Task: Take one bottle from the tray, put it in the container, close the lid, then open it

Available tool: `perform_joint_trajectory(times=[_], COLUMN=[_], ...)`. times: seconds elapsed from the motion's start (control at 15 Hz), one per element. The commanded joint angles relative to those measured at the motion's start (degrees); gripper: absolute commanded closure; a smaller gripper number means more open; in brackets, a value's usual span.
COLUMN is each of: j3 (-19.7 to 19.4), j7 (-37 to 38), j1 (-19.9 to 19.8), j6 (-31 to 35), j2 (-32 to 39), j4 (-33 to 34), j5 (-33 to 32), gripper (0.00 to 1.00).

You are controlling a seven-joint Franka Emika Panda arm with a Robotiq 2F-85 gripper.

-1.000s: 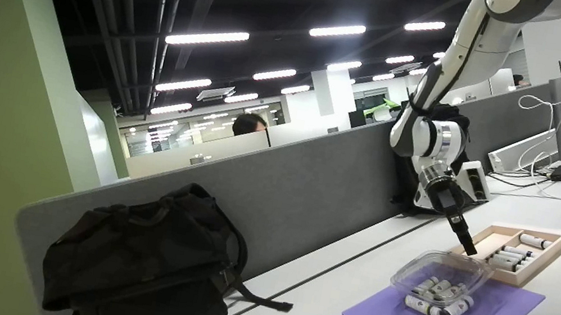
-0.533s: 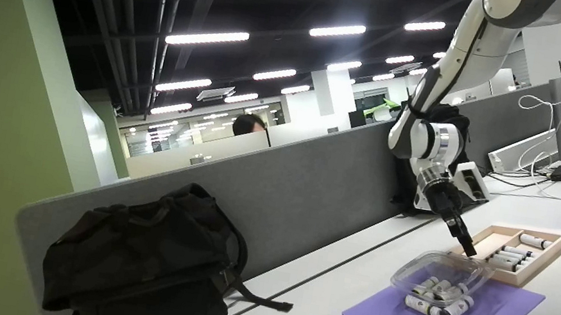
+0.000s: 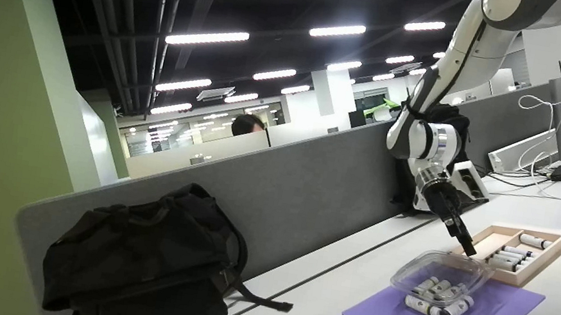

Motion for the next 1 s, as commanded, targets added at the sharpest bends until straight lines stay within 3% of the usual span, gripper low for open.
perform_joint_trajectory(times=[0.0, 0.93], j3=[-0.18, 0.21], j7=[1.81, -0.35], j1=[-0.20, -0.48], j6=[-1.44, 0.17], j2=[-0.43, 0.50], j4=[0.78, 0.34], j5=[-0.61, -0.75], gripper=[0.00, 0.00])
